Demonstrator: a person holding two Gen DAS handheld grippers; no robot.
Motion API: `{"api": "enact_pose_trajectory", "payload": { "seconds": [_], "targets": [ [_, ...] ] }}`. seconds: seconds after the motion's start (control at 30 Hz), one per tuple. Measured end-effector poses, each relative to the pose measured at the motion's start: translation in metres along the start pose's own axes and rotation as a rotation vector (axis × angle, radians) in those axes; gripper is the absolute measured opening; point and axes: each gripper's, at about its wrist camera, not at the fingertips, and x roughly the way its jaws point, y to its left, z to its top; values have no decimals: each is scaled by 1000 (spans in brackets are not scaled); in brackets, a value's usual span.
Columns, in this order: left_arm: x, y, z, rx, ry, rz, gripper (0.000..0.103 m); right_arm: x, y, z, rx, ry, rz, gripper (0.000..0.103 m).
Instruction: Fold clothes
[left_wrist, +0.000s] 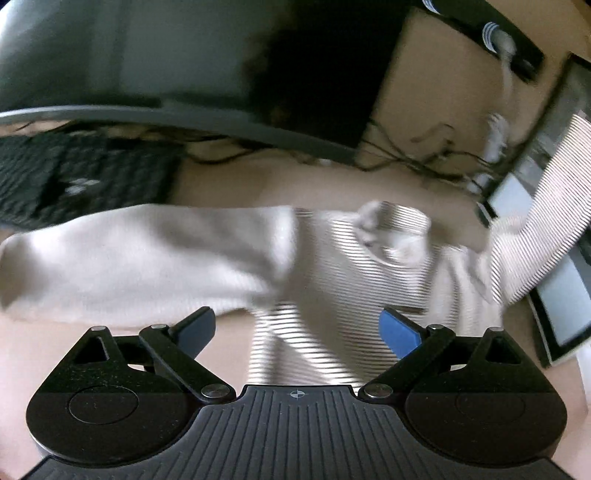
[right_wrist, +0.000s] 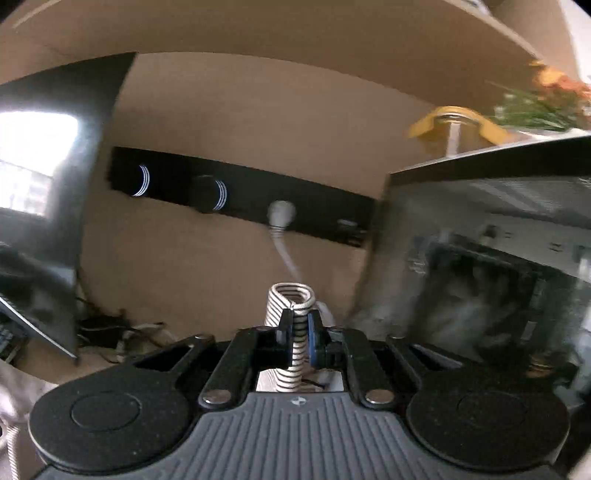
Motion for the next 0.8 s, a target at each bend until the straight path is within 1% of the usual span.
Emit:
{"api": "enact_pose_trajectory", "payload": {
  "seconds": [0.03, 0.1, 0.13, 0.17, 0.2, 0.23, 0.27, 0.3, 0.4, 0.47, 0.5, 0.57, 0.6, 0.63, 0.73, 0.8],
  "targets": [
    [2, -4, 0, 12, 6, -10, 99, 1, -1, -4, -6, 16, -15, 8],
    [7, -10, -3, 35, 24, -20, 99, -2, 0, -18, -27, 42, -59, 13],
    [9, -12, -5, 46, 35, -24, 99, -3, 1, -25, -38, 54, -80, 24],
    [10, -14, -9, 59, 44, -36, 99, -6, 5, -33, -51, 66, -83, 52],
    [10, -16, -14, 75, 53, -55, 99, -9, 10, -41, -61, 78, -82, 66],
    [11, -19, -20, 92, 63, -76, 99, -13, 13, -48, -43, 111, -32, 84],
    [11, -22, -25, 108, 75, -101, 99, -17, 16, -55, -24, 143, 19, 88],
    [13, -24, -30, 118, 90, -117, 99, -21, 20, -62, -4, 177, 71, 88],
    [26, -26, -41, 114, 157, -132, 99, -15, 42, -105, 104, 379, 291, 88],
    [38, -23, -41, 87, 191, -131, 99, -4, 56, -133, 191, 492, 396, 89],
    [41, -21, -40, 77, 193, -131, 100, 3, 61, -143, 223, 532, 430, 89],
    [46, -23, -39, 80, 194, -127, 100, 22, 71, -160, 274, 616, 461, 89],
    [49, -24, -38, 84, 194, -125, 100, 26, 73, -162, 280, 617, 466, 94],
    [51, -25, -36, 91, 190, -123, 101, 30, 75, -165, 284, 618, 471, 103],
    [59, -26, -29, 119, 173, -119, 102, 31, 87, -163, 211, 606, 476, 103],
    [63, -27, -25, 138, 162, -113, 103, 34, 89, -163, 196, 589, 477, 103]
  ]
}}
